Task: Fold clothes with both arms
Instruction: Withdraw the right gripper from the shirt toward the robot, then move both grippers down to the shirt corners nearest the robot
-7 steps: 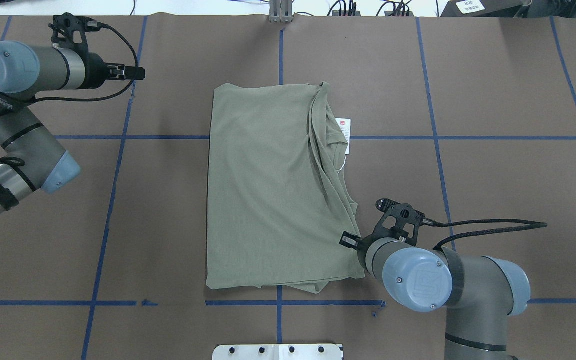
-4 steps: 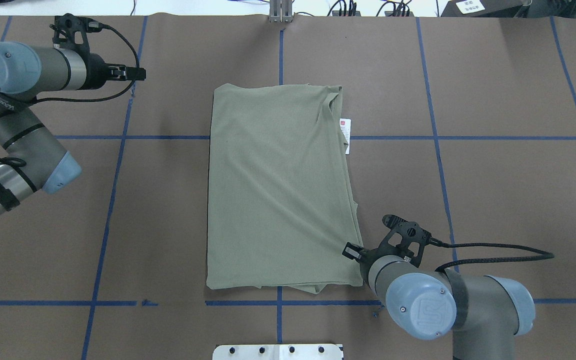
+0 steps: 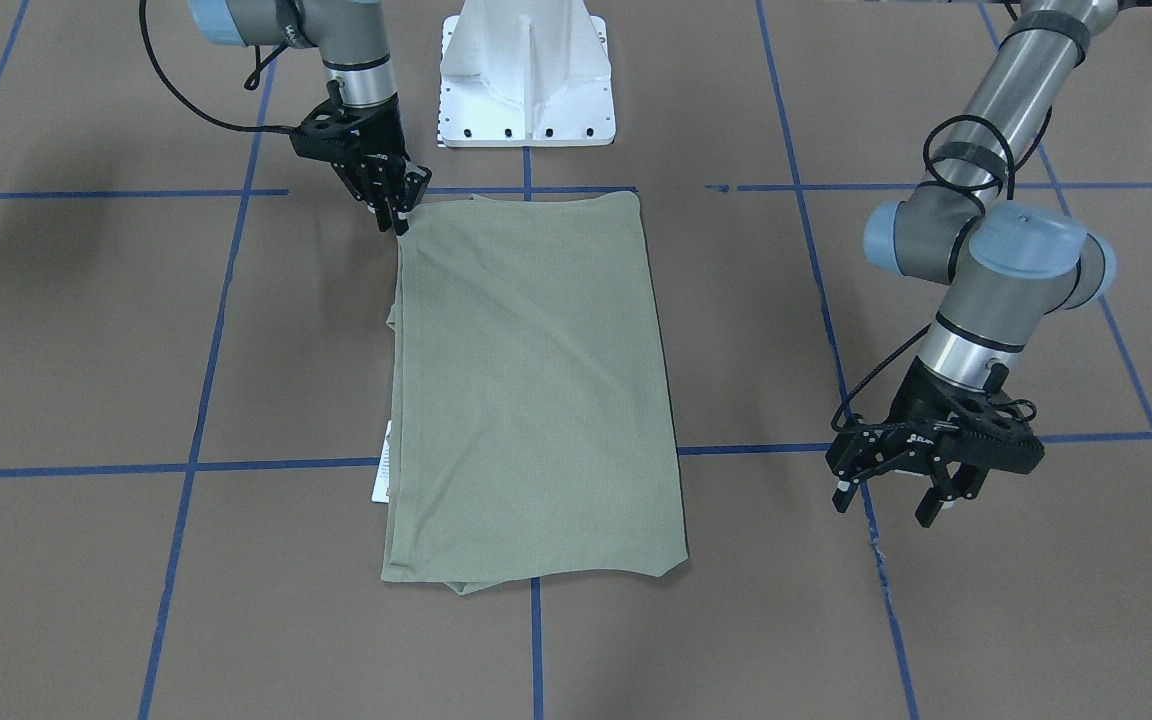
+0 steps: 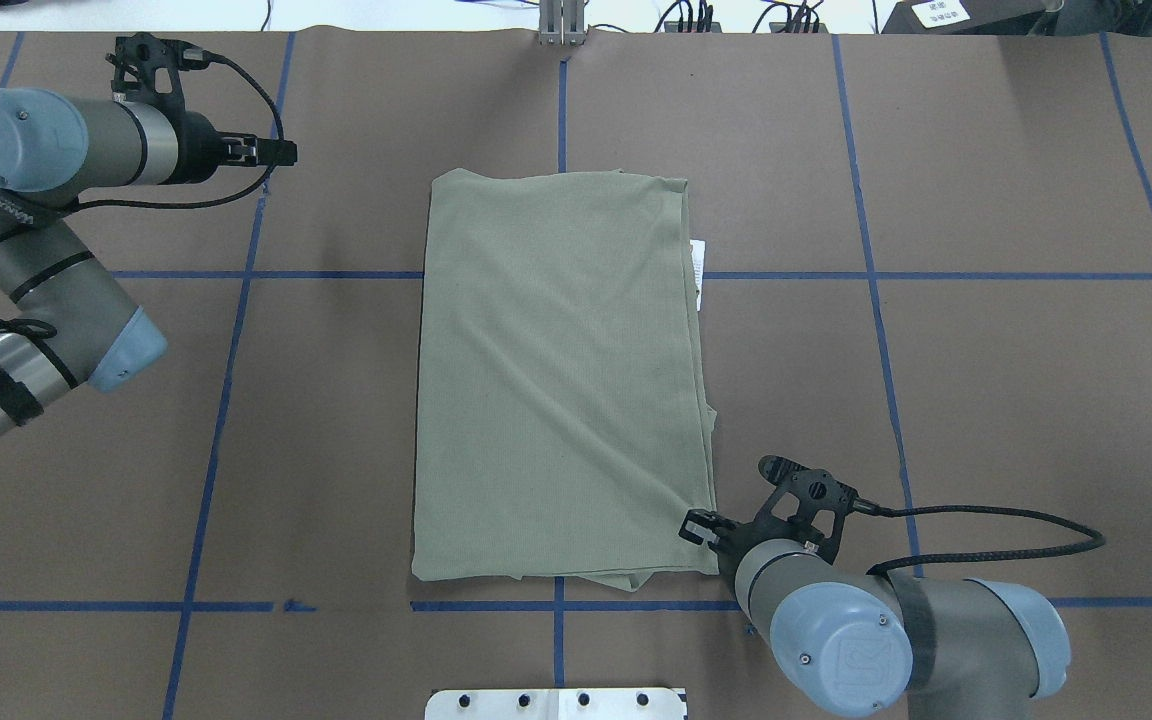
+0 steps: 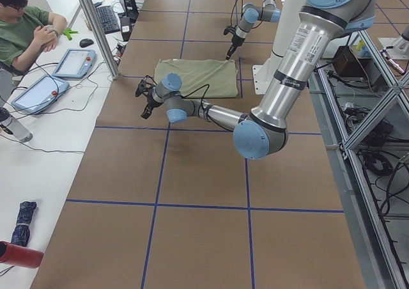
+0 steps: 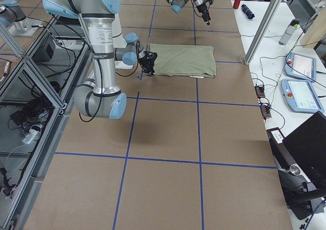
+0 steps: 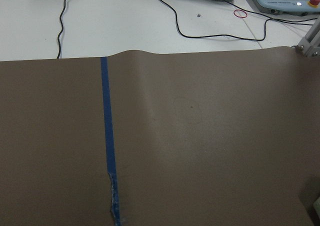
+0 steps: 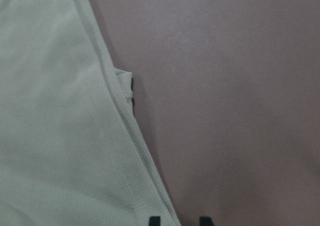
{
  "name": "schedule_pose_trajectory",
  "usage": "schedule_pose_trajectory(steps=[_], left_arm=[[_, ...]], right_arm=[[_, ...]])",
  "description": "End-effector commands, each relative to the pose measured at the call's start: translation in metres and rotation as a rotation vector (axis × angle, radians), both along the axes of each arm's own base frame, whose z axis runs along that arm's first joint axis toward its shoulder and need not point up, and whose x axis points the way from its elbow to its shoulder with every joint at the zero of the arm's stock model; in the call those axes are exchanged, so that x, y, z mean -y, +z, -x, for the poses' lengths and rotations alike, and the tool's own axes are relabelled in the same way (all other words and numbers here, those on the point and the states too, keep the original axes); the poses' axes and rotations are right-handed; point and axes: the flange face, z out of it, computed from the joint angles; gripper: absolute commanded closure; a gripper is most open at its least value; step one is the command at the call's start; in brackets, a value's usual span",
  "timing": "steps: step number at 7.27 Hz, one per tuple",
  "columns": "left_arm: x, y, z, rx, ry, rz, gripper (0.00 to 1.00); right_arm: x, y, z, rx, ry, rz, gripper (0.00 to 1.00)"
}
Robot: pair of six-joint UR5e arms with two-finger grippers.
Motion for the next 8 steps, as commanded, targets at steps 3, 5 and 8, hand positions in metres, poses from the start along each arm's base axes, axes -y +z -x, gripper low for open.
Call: schedule_pose_trajectory(steps=[3, 5, 8], left_arm=[[-0.124, -0.084, -0.057, -0.381, 0.076, 0.228, 0.00], [-0.254, -0.109, -0.086, -0.526, 0.080, 0.332, 0.00], [-0.343, -0.102, -0.135, -0.436, 0.088, 0.467, 0.00]], right_arm=[[0.029, -0.029, -0.027, 0.320, 0.098, -0.033, 0.00], [0.033, -0.027, -0.033, 0.333, 0.147, -0.057, 0.00], [0.043, -0.025, -0.036, 0.317, 0.168, -0.058, 0.00]])
